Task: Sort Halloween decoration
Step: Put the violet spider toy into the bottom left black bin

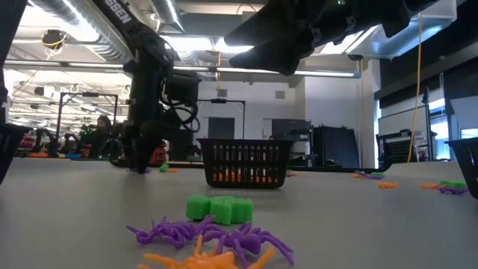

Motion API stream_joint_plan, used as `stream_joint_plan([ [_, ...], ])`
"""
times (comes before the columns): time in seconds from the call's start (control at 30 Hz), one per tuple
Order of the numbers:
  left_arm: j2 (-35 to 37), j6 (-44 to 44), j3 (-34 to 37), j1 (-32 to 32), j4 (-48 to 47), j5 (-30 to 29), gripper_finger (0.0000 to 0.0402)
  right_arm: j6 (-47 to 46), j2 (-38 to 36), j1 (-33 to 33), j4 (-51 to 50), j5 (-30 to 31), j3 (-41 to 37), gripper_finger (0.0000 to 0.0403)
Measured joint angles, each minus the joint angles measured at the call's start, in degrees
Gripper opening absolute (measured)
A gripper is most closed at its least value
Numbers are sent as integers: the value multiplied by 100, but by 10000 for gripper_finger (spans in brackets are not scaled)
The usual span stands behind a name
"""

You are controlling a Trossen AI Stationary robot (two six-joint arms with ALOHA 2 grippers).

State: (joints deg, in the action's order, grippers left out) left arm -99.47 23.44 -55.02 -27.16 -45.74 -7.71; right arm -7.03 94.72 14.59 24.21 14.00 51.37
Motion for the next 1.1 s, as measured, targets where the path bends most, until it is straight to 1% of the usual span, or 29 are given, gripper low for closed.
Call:
stream_joint_plan([
  [0.17, -68, -9, -8, 11, 5, 119, 168, 0, 0, 0, -6, 14, 0, 282],
  [0.27, -73, -82, -7, 13, -12, 173, 160, -2, 0, 0, -12, 100, 0, 282],
  [0.47, -28, -319, 6, 22, -209, 346, 116, -1, 0, 1, -44, 100, 0, 282],
  [0.67, 154, -359, 32, 33, -440, 513, 64, -2, 0, 0, -46, 100, 0, 282],
  [0.93, 720, -362, 30, 60, -993, 433, 7, -2, 0, 0, -76, 99, 0, 282],
  [1.03, 1093, -321, 30, 179, -1305, 444, 3, -7, 0, 0, -85, 98, 0, 282],
  [1.1, 1397, -343, 30, 333, -1531, 550, 3, -9, 0, 0, -87, 100, 0, 282],
])
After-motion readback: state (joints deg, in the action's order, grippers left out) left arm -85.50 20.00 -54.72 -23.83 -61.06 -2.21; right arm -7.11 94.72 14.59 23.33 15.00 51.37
